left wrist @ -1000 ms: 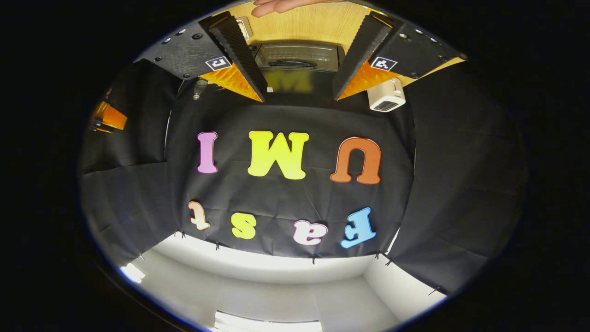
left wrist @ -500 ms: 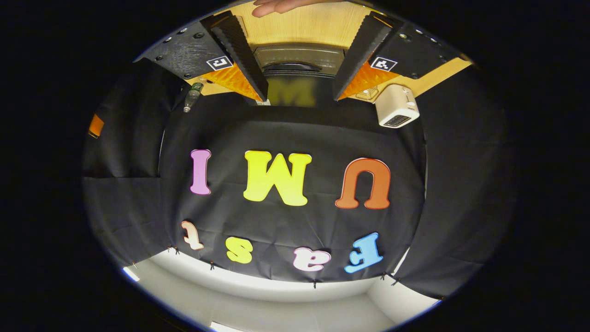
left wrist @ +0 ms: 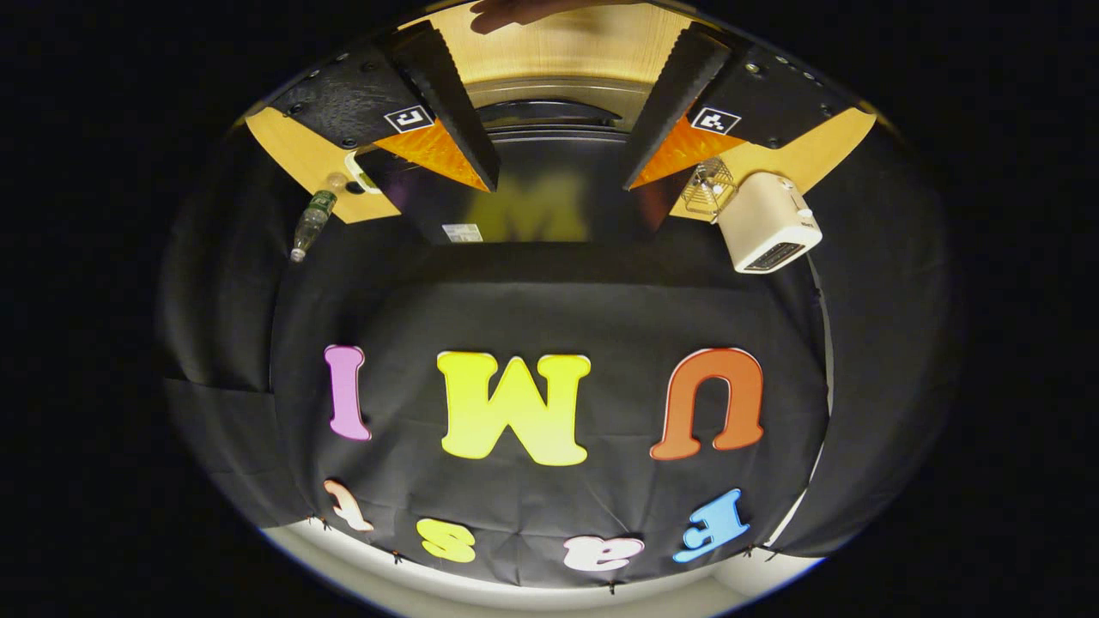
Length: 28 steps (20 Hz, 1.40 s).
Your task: Open the electric oven with the left hand, put the food in, and close the electric oven.
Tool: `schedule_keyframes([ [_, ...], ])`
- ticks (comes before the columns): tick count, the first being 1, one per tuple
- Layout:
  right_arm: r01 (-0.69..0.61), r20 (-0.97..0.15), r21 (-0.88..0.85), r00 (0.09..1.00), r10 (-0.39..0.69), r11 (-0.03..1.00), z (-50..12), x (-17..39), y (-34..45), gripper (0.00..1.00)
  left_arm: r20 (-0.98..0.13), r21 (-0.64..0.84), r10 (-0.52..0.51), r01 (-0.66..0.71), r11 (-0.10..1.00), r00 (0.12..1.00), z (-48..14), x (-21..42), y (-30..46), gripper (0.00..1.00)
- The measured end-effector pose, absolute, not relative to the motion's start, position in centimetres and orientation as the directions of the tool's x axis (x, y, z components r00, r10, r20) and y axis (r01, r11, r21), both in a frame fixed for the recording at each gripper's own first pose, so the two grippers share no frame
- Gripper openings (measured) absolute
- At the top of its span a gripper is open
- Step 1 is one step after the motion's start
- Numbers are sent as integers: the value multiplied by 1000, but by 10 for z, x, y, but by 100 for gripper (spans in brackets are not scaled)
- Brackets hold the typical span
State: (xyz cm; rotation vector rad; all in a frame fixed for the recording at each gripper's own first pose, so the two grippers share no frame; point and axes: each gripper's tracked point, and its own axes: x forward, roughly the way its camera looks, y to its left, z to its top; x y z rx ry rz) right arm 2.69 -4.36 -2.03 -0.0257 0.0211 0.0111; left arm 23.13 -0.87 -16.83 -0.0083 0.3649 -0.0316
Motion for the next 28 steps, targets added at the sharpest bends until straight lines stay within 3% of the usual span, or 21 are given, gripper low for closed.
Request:
schedule_keyframes([
  [9, 5, -28, -20, 1000, -5, 1000, -26, 25, -54, 95, -498, 3, -15, 19, 1000, 867, -233, 240, -17, 93],
  [10, 7, -27, -22, 1000, -7, 1000, -27, 24, -55, 94, -464, 7, -20, 27, 1000, 886, -223, 240, -19, 95],
  [16, 35, 10, -21, 999, -35, 999, -18, 12, -62, 94, -492, 0, -38, 43, 999, 870, -233, 224, -26, 96],
  [17, 47, 17, -25, 999, -46, 999, -16, 10, -63, 94, -481, -2, -42, 47, 999, 876, -231, 221, -26, 84],
  [18, 56, 27, -30, 998, -55, 998, -15, 7, -65, 94, -482, 0, -44, 50, 999, 875, -233, 216, -27, 97],
  [28, 48, 26, -14, 999, -47, 999, -22, 0, -55, 94, -394, 4, -53, 59, 998, 918, -253, 142, -26, 97],
])
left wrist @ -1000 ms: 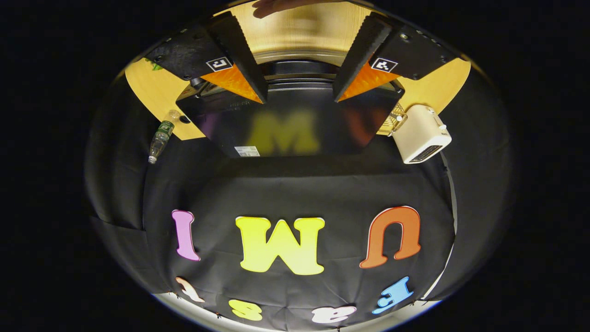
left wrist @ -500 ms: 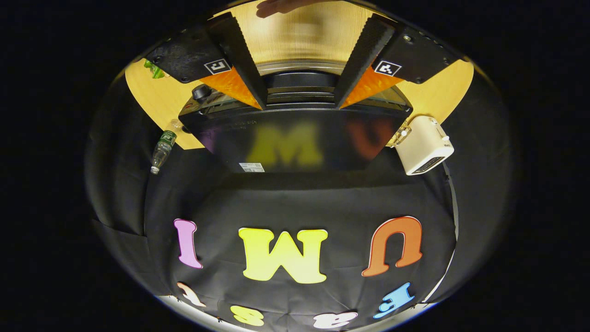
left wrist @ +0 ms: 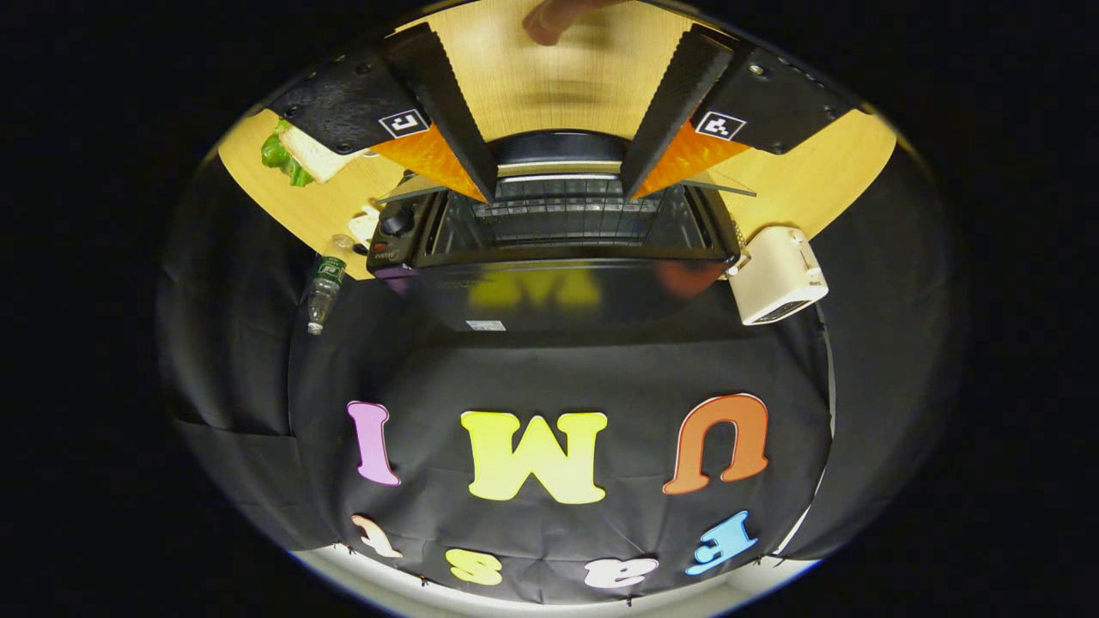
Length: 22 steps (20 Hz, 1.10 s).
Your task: Open the electric oven with the left hand, put the food in, and close the electric oven.
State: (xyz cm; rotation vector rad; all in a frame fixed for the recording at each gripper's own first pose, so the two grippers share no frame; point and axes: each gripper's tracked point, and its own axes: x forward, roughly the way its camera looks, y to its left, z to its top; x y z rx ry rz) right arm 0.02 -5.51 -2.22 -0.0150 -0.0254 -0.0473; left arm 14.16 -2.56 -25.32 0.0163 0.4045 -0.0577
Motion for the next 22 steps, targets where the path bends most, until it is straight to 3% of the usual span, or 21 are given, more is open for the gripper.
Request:
schedule_keyframes([
  [6, 30, 15, 9, 999, -31, 999, -30, 1, -50, 94, -369, 11, -37, 44, 999, 929, -284, 98, -24, 98],
  [11, 21, -6, 2, 1000, -21, 1000, -40, 6, -44, 94, -409, 13, -19, 27, 1000, 912, -318, 73, -23, 99],
  [12, 21, -8, 7, 1000, -21, 1000, -42, 8, -44, 100, -408, 19, -18, 28, 999, 913, -323, 70, -23, 98],
  [14, 16, -17, 16, 1000, -16, 1000, -45, 9, -41, 94, -433, 17, -17, 27, 999, 901, -335, 63, -23, 98],
  [20, 4, -35, 18, 999, -3, 1000, -53, 13, -31, 94, -561, 14, -15, 28, 999, 828, -393, 48, -24, 96],
  [22, 2, -41, 13, 999, -1, 1000, -56, 14, -29, 94, -536, 20, -15, 31, 999, 844, -387, 46, -24, 97],
])
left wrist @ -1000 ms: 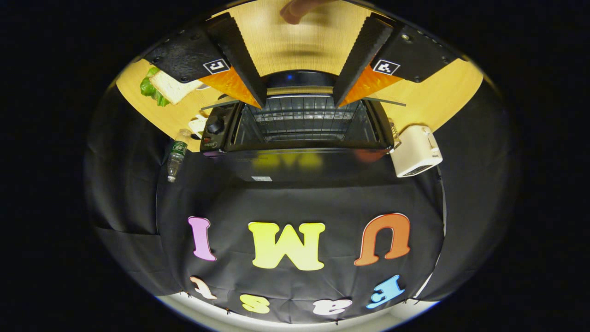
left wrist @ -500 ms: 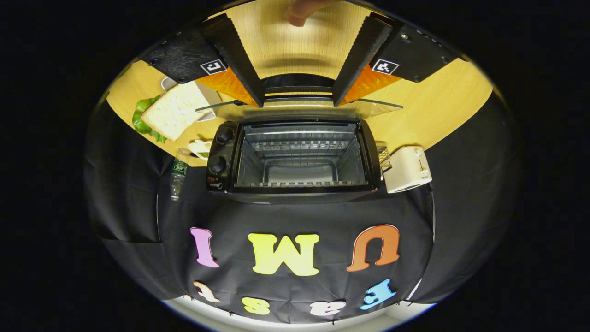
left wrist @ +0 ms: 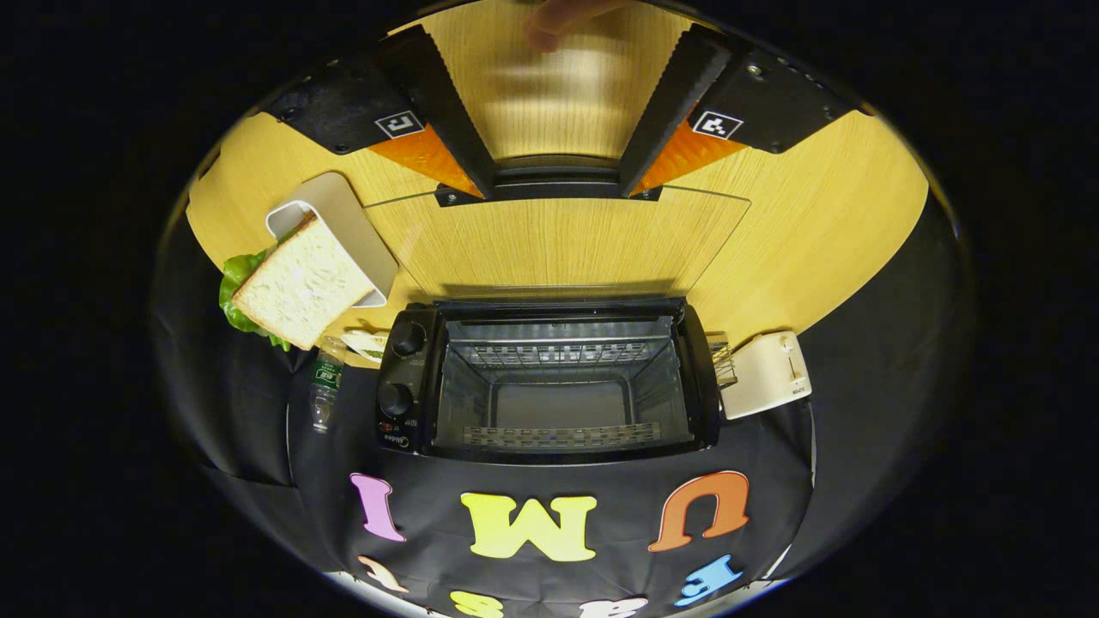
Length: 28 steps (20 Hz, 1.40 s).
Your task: Open the electric oven with the left hand, put the food in, and close the electric oven.
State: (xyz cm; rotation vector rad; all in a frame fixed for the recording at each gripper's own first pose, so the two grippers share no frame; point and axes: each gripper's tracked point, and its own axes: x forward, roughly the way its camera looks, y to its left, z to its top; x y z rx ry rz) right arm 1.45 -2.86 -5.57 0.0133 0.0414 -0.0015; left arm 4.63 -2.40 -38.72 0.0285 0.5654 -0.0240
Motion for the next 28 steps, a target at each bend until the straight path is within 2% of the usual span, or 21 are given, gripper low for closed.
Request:
schedule_keyframes([
  [3, 2, -63, 2, 998, -2, 1000, -61, 20, -29, 94, -541, 19, -3, 15, 1000, 841, -381, 43, -19, 96],
  [5, 3, -85, -1, 996, -3, 1000, -66, 28, -28, 94, -505, 27, 20, -7, 1000, 863, -361, 41, -13, 96],
  [6, 4, -99, -4, 995, -4, 1000, -70, 33, -29, 100, -477, 43, 28, -8, 999, 879, -346, 41, -11, 96],
  [7, 5, -117, -6, 993, -6, 1000, -75, 39, -30, 100, -460, 46, 23, -2, 999, 888, -333, 38, -10, 96],
  [8, -4, -137, -1, 991, 4, 1000, -81, 44, -29, 94, -444, 45, 19, 1, 999, 896, -318, 35, -8, 96],
  [12, -53, -283, 50, 957, 65, 997, -120, 73, -22, 95, -335, 58, 27, -8, 998, 942, -247, 28, 5, 96],
  [15, -116, -399, 110, 904, 151, 987, -158, 97, -9, 95, -258, 70, 48, -31, 997, 965, -195, 18, 16, 95],
  [20, -171, -597, 210, 757, 265, 963, -223, 123, 7, 92, -142, 51, 17, -10, 999, 990, -119, -7, 19, 96],
  [21, -183, -626, 249, 719, 302, 951, -236, 123, 13, 99, -118, 52, 19, -13, 999, 993, -105, -14, 22, 96],
  [24, -175, -734, 343, 563, 379, 923, -281, 117, 25, 99, -43, 59, 42, -39, 997, 998, -69, -27, 30, 95],
  [25, -151, -762, 366, 519, 388, 918, -296, 119, 26, 92, -18, 59, 35, -34, 998, 999, -62, -32, 26, 95],
  [28, -150, -801, 429, 392, 452, 891, -325, 119, 29, 91, -12, 90, 15, -14, 996, 1000, -60, -36, 19, 95],
])
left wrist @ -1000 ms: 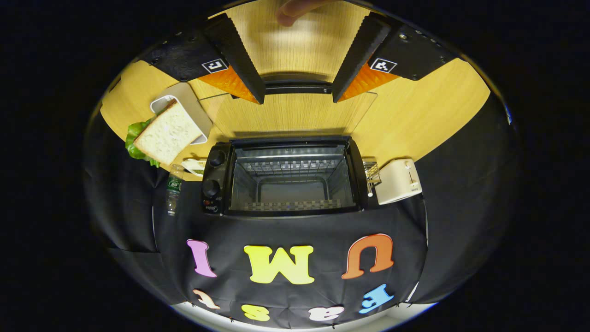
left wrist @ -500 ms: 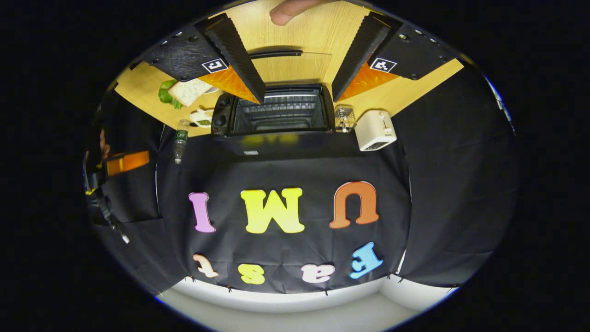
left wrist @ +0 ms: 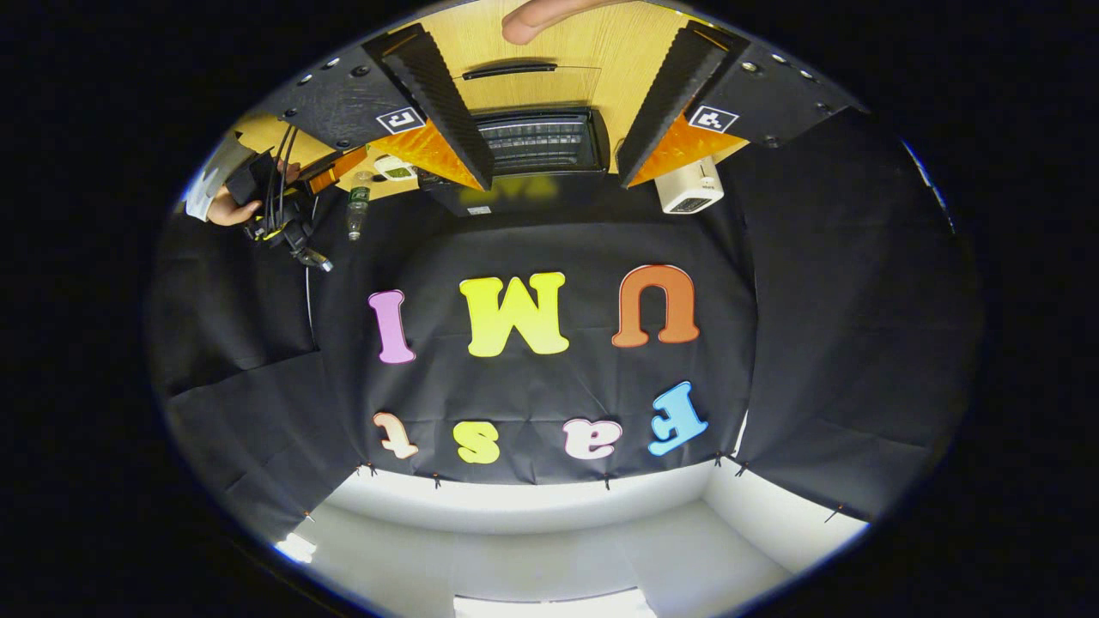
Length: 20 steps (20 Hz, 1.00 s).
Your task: Open the electric oven with the left hand, put the food in, and close the electric oven.
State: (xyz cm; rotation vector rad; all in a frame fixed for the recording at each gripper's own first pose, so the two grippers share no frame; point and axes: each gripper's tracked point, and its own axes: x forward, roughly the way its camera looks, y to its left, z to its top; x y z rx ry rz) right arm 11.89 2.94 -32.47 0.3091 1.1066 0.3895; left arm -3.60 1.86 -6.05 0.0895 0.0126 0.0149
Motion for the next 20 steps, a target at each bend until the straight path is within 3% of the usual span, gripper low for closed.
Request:
schedule_keyframes([
  [2, -149, -806, 483, 308, 505, 863, -335, 113, 35, 90, -20, 113, 24, -22, 993, 1000, -63, -36, 16, 95],
  [3, -139, -810, 504, 264, 523, 852, -341, 109, 37, 96, -23, 119, 26, -23, 993, 999, -63, -36, 14, 95],
  [4, -135, -813, 522, 221, 539, 842, -346, 106, 39, 96, -20, 119, 26, -23, 993, 999, -63, -34, 13, 95],
  [5, -112, -810, 546, 185, 557, 831, -349, 104, 42, 88, -14, 115, 22, -21, 993, 1000, -62, -31, 11, 95],
  [6, -89, -800, 574, 150, 581, 814, -350, 102, 46, 96, -20, 103, 21, -19, 994, 1000, -63, -30, 10, 95],
  [7, -70, -794, 592, 118, 596, 803, -353, 100, 48, 95, -23, 93, 21, -19, 996, 1000, -64, -30, 9, 95],
  [9, -60, -807, 580, 96, 583, 812, -359, 102, 45, 82, -32, 86, 20, -17, 996, 999, -67, -29, 7, 95],
  [10, -57, -817, 568, 80, 571, 821, -363, 102, 42, 87, -46, 88, 25, -21, 996, 999, -71, -28, 8, 95],
  [11, -63, -818, 570, 58, 573, 820, -363, 101, 43, 84, -60, 94, 31, -25, 995, 998, -76, -27, 9, 95],
  [12, -58, -814, 577, 45, 580, 814, -364, 100, 44, 74, -66, 102, 40, -33, 994, 997, -78, -25, 10, 95],
  [13, -52, -807, 588, 37, 590, 807, -363, 99, 46, 78, -69, 111, 50, -42, 993, 996, -79, -24, 12, 95],
  [15, -46, -811, 583, 31, 585, 811, -363, 100, 46, 62, -70, 124, 61, -52, 991, 996, -80, -24, 11, 95],
  [20, -42, -819, 572, 33, 573, 819, -359, 100, 51, 44, -78, 143, 90, -78, 987, 993, -88, -22, 17, 96],
])
